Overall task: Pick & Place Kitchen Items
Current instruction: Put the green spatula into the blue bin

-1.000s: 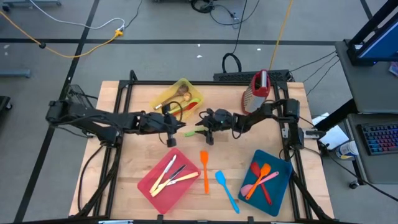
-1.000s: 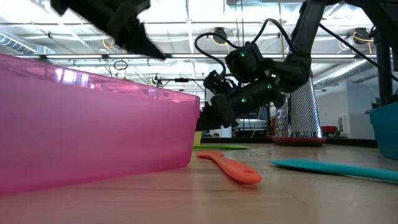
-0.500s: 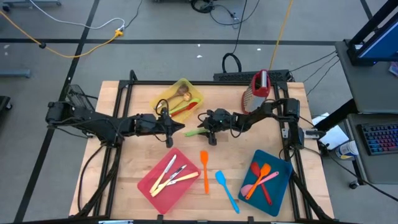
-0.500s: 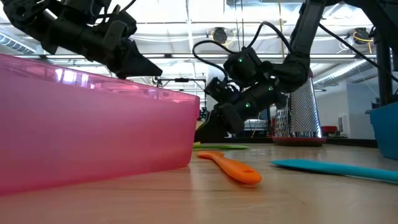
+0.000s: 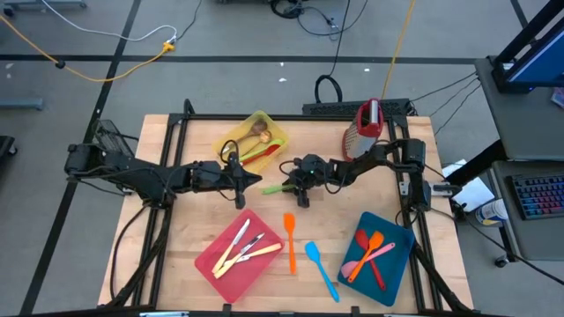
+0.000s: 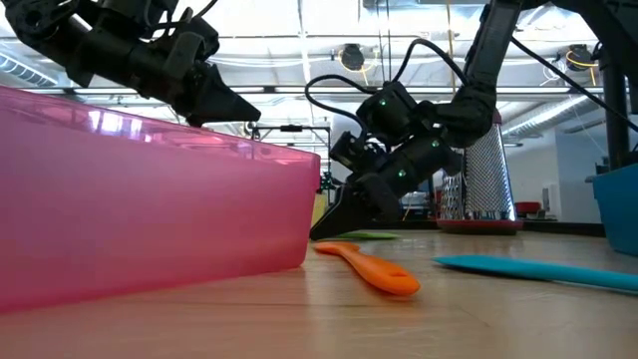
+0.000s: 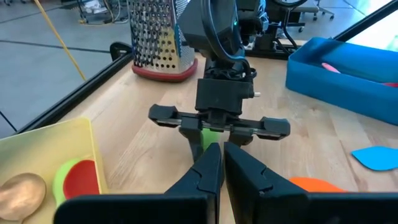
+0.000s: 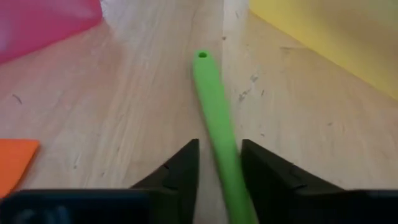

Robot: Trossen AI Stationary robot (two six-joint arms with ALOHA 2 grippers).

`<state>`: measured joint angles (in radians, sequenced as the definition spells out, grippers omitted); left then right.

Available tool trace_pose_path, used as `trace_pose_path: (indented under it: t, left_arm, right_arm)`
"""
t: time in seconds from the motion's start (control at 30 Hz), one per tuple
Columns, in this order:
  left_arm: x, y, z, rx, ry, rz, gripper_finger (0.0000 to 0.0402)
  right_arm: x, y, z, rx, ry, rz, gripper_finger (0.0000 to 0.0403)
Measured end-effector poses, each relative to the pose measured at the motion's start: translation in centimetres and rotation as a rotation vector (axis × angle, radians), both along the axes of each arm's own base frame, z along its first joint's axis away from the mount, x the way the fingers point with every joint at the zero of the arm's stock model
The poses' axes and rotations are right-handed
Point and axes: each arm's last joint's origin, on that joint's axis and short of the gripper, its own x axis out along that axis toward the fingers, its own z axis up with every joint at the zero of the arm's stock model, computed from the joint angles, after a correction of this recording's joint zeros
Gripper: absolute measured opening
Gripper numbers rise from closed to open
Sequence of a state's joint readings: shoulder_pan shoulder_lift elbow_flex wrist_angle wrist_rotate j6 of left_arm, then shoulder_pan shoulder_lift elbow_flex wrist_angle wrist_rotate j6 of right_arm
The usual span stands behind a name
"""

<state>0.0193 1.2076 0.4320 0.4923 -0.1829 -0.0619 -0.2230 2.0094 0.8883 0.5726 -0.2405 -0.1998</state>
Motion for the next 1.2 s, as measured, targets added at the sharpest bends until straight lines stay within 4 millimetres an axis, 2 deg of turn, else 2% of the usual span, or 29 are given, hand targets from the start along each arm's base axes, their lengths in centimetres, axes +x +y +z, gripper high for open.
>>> trace_pose_path:
  t: [0.13, 0.2, 0.53, 0.87, 1.1, 1.2]
  left_arm:
    - [0.0, 0.0, 0.0, -0.008, -0.002, 0.002, 0.0026]
    - [0.0, 0.0, 0.0, -0.023, -0.005, 0.007, 0.0026]
    - [0.0, 0.0, 0.0, -0.066, -0.014, 0.019, 0.0026]
    - [0.1, -0.1, -0.1, -0.111, -0.019, 0.029, 0.0026]
    - [0.6, -0.1, -1.5, -0.12, 0.042, 0.035, 0.0026]
    - [0.7, 0.0, -1.8, -0.119, 0.058, 0.037, 0.0026]
  right_arm:
    - [-0.1, -0.1, 0.0, 0.001, 0.004, 0.003, 0.0041]
    - [-0.1, -0.2, 0.0, 0.0, 0.003, 0.005, 0.0023]
    - [0.1, 0.0, 1.1, -0.018, -0.04, -0.008, 0.0025]
    - [0.1, 1.7, 3.3, -0.012, -0.067, 0.038, 0.0031]
    - [0.2, 3.1, 3.8, -0.007, -0.072, 0.077, 0.0029]
    - [-0.3, 3.8, 4.5, 0.031, -0.019, 0.075, 0.0032]
